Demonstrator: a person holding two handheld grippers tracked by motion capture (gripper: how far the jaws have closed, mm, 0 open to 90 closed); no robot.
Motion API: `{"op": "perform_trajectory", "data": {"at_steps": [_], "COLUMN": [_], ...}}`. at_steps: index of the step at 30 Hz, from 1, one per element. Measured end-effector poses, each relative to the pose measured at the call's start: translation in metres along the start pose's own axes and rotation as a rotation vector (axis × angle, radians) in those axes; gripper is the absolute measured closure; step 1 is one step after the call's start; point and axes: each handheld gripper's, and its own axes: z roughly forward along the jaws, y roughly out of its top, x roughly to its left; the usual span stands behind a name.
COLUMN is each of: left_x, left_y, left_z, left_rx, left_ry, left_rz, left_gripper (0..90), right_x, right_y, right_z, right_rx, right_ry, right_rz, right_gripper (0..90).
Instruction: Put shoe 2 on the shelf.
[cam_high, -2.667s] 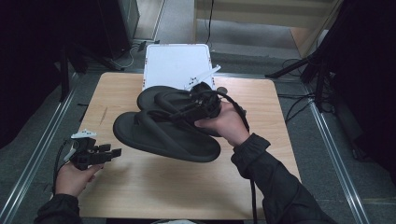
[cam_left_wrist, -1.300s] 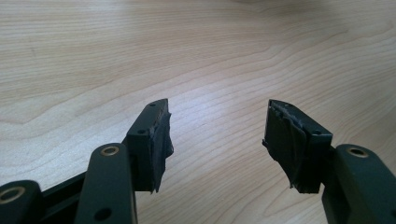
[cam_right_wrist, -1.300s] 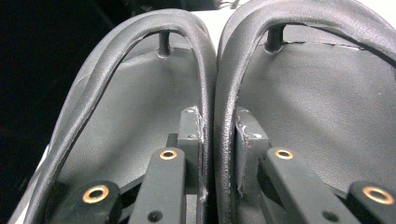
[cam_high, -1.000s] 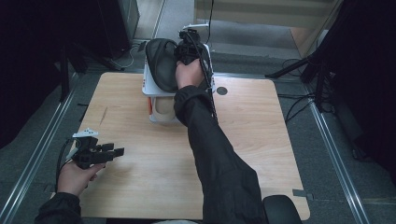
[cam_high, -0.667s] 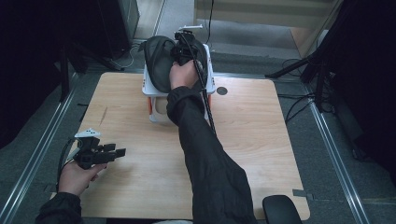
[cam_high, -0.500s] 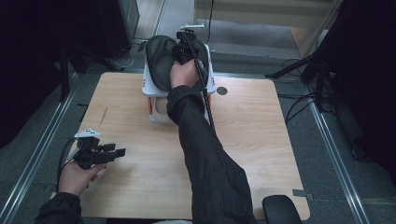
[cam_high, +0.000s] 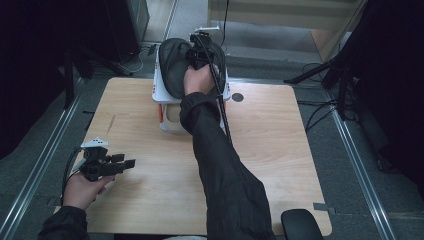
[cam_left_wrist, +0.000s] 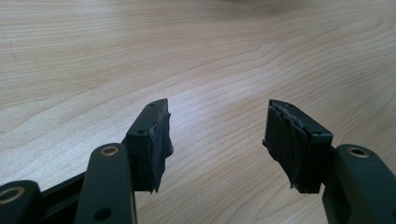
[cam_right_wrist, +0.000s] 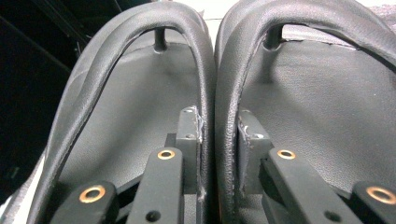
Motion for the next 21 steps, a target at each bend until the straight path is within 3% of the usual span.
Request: {"op": "perform_trajectory", "data": {"at_steps": [4, 9, 11, 21], "left_x": [0.0009, -0.0005, -0.0008, -0.0006], "left_y": [0.0000, -0.0001, 0.0002, 0.0002], "left_z": [-0.0002, 0.0001, 0.0006, 0.0002], "left_rx": [0.004, 0.005, 0.008, 0.001], "left_ry": [0.002, 0.000, 0.001, -0.002], "left_rz": [-0.004, 0.006, 0.008, 0.002], "left_gripper": [40.8, 40.8, 40.8, 40.7], "right_x": [0.0017, 0.0026, 0.0031, 0.0016], "right_y": [-0.0003, -0.0010, -0.0008, 0.0002], "right_z": [-0.0004, -0.0011, -0.0020, -0.0025], "right_rx": [-0.005, -0.012, -0.011, -0.003], "right_ry": [0.007, 0.003, 0.019, 0.068], "right_rz": [0.005, -0.022, -0.023, -0.022], "right_gripper": [69.9, 66.5, 61.4, 55.0]}}
